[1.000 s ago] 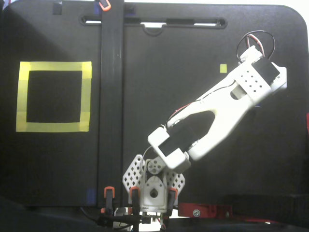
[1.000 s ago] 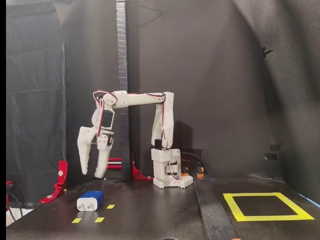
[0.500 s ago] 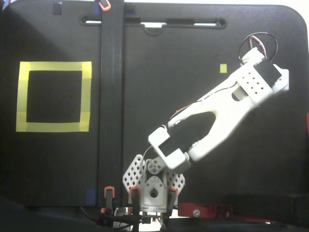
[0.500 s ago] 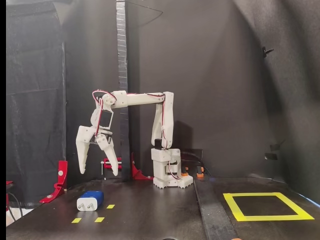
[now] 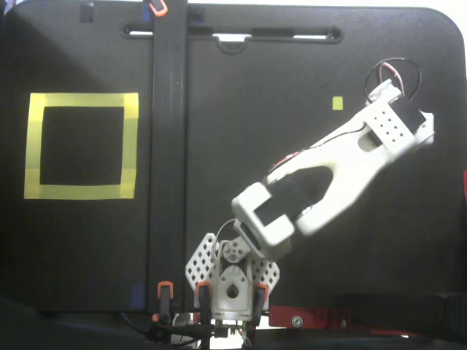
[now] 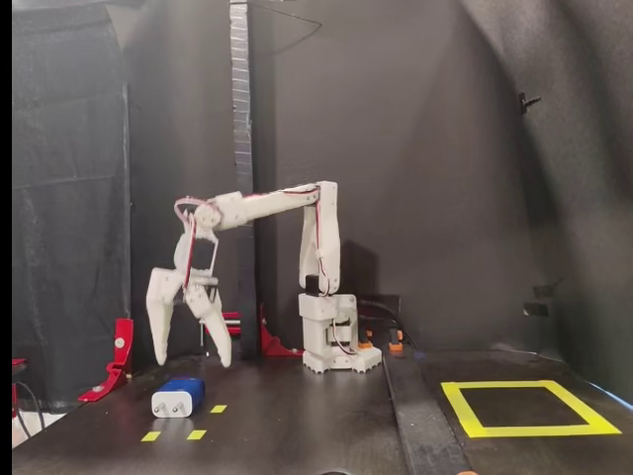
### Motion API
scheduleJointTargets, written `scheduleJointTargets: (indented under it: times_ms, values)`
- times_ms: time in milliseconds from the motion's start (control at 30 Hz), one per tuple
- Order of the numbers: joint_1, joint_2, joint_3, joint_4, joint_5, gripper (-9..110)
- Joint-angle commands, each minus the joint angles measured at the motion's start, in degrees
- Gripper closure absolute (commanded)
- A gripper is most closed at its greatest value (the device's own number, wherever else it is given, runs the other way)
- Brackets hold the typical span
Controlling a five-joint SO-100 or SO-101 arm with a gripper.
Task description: Grasp the block and place it in the designated area.
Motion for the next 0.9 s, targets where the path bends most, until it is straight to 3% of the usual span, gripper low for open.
scheduleJointTargets:
  times_ms: [0,867]
  values:
    - [0.4,-0.6,0.5,-2.2,-0.4,63]
    - [1.8,-11.4,1.1,-10.3,-2.0,63]
